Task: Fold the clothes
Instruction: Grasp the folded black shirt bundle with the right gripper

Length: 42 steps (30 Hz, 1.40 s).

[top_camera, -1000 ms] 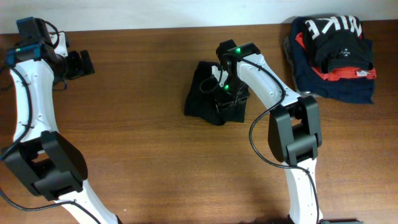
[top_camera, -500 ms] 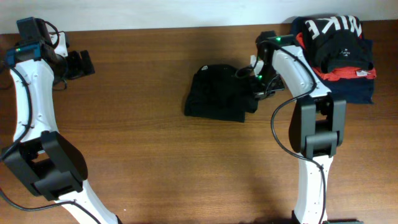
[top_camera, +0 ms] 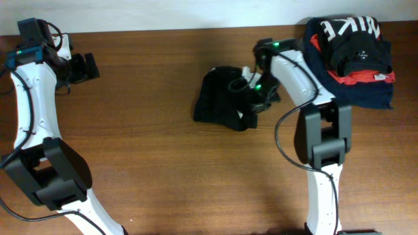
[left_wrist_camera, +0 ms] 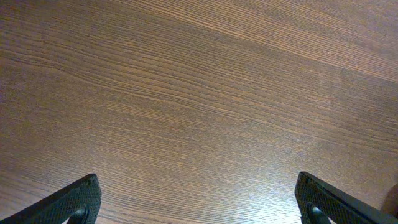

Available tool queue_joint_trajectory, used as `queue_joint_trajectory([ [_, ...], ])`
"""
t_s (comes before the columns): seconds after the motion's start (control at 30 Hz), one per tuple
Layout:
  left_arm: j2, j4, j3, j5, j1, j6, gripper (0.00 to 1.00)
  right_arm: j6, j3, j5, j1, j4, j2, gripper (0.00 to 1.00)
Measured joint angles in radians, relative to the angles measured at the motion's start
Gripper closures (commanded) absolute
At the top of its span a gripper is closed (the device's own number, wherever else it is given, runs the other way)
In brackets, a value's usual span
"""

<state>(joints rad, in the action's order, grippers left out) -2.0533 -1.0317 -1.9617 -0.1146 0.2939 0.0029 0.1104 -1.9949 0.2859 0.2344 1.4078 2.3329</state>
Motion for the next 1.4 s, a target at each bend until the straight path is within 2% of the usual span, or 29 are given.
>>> queue_joint_trajectory([
  [0.1,0.0,0.0,0.0,0.0,0.0,0.0,0.01,-0.026,0.0,-0.026,0.03,0.011,0.0,0.62],
  [0.2,0.0,0.0,0.0,0.0,0.0,0.0,0.01,-0.049,-0.004,-0.047,0.018,0.048,0.0,0.5],
  [0.23,0.0,0.0,0.0,0.0,0.0,0.0,0.01,-0.055,-0.006,-0.052,0.008,0.061,0.0,0.41],
  [0.27,0.0,0.0,0.0,0.0,0.0,0.0,0.01,-0.061,-0.011,-0.053,-0.004,0.069,0.0,0.38],
  [0.53,0.0,0.0,0.0,0.0,0.0,0.0,0.01,-0.062,-0.008,-0.031,-0.008,0.011,-0.001,0.41],
  [0.63,0.0,-0.001,0.0,0.0,0.0,0.0,0.01,-0.085,0.04,-0.023,0.01,-0.071,-0.006,0.58],
  [0.73,0.0,-0.009,0.0,0.0,0.0,0.0,0.01,-0.127,0.114,-0.016,0.018,-0.162,-0.01,0.7],
  [0.8,0.0,-0.019,0.0,0.0,0.0,0.0,0.01,-0.154,0.171,-0.013,0.018,-0.211,-0.018,0.73],
  [0.97,0.0,-0.026,0.0,0.0,0.0,0.0,0.01,-0.185,0.25,-0.031,0.015,-0.289,-0.063,0.73],
  [1.13,0.0,-0.026,0.0,0.0,0.0,0.0,0.01,-0.182,0.277,-0.162,0.031,-0.343,-0.085,0.72],
  [1.33,0.0,-0.026,0.0,0.0,0.0,0.0,0.01,-0.093,0.279,-0.336,-0.007,-0.517,-0.092,0.72],
  [1.4,0.0,-0.026,0.0,0.0,0.0,0.0,0.01,-0.076,0.272,-0.386,-0.062,-0.545,-0.089,0.67],
])
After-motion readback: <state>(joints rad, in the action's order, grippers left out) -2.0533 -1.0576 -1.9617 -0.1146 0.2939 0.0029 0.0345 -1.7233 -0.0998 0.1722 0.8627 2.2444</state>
